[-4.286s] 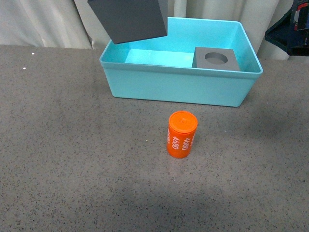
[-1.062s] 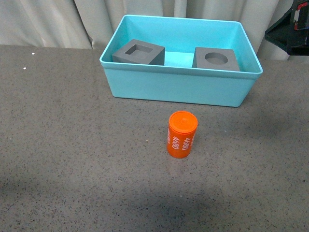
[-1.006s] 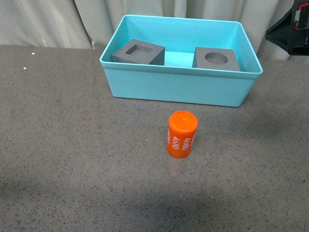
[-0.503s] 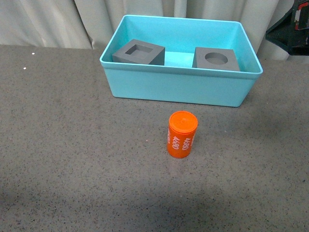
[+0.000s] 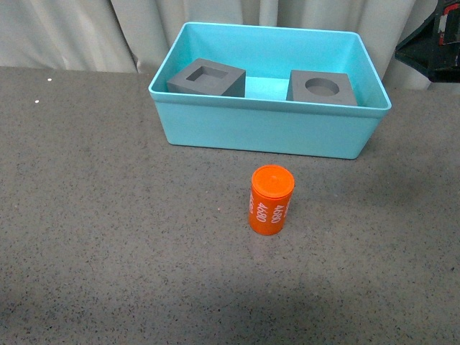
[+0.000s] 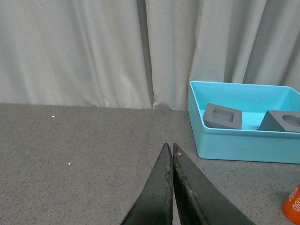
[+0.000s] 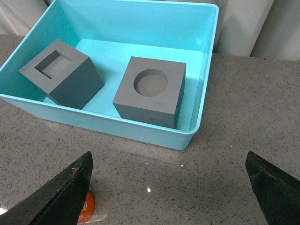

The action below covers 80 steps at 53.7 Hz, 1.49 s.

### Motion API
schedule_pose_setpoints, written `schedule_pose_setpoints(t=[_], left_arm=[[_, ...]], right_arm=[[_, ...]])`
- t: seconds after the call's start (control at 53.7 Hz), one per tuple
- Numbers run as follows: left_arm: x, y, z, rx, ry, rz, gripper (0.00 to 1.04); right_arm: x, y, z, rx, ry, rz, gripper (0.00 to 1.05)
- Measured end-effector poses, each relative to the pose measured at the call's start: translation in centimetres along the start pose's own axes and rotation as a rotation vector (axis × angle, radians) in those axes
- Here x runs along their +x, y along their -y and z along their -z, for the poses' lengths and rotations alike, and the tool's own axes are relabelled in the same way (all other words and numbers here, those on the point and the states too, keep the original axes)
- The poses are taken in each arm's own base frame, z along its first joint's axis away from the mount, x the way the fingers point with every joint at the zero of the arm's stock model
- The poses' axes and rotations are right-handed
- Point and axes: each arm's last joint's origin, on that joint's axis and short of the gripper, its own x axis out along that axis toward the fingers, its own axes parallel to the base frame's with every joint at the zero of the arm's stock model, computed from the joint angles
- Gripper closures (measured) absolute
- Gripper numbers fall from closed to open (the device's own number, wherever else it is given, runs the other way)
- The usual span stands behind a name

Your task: Place gray and orange parts in blue box

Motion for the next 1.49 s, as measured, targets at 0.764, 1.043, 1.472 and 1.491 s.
schedule_pose_setpoints(t=[0.764,1.043,1.472,1.491], left_arm=[[-1.4,0.0,0.3,0.0,-0.006,0.002,0.59],[-1.4,0.0,0.3,0.0,-0.007,0.002,0.16],[-1.4,0.0,0.3,0.003,-0.007,0.002,0.07],[-1.4,0.0,0.3,0.003,-0.007,0.002,0.07]], right_arm=[[0.3,-1.7,0.1,-0.275,0.117,0.075,0.1],[2.6,-6.2,1.2,-0.367,-0.17,-0.199,0.1],[6.7,-9.6,2.8,-0.448,-0.453,-0.314,0.1],[6.9,-9.7,3.0,-0.448,-0.461,-0.315,0.1]])
